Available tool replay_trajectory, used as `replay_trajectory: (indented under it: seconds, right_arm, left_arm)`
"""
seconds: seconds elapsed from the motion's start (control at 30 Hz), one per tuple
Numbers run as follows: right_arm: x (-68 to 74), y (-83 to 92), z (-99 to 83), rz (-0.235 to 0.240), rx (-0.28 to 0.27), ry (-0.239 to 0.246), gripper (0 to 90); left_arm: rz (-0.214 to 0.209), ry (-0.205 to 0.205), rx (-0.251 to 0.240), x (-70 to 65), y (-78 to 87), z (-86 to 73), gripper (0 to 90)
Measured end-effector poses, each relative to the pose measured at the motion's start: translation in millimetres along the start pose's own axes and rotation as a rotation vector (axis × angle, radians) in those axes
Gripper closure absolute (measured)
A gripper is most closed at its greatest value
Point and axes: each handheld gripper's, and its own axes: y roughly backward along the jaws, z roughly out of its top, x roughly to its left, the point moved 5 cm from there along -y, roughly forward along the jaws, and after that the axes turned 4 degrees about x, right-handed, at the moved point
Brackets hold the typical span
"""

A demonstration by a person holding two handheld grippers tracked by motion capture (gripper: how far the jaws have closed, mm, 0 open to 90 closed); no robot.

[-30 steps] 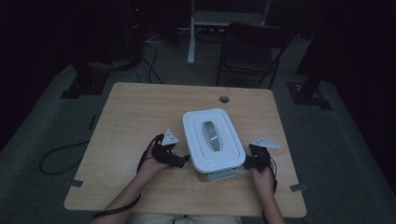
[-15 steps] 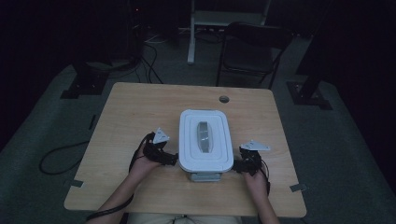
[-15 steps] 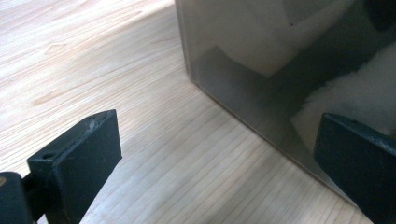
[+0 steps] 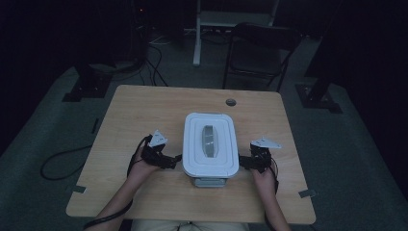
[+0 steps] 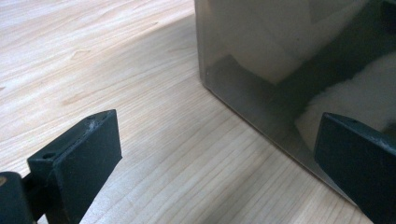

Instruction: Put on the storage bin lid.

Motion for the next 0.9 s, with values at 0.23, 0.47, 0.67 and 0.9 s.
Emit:
replay_trajectory:
  seconds: [0.23,0.47,0.67,0.9]
  right_arm:
    - [-2.5,1.0,3.1,-0.008,-0.01,-0.002,13.1]
    - [-6.1,5.0,1.4,-0.027,-0.023,-0.005,13.0]
    - [-11.6,10.5,-1.7,-0.052,-0.018,-0.003,13.0]
    - [-19.8,17.3,-6.6,-0.074,-0.018,-0.018,13.0]
  left_arm:
    - [-0.008,-0.016,-0.002,-0.6,3.6,1.6,1.8]
    - [-0.008,-0.007,0.005,3.1,10.2,-4.5,1.8]
    - [0.008,0.006,0.015,11.8,19.0,-12.7,1.8]
    - [0.023,0.019,0.029,20.0,28.6,-20.9,1.8]
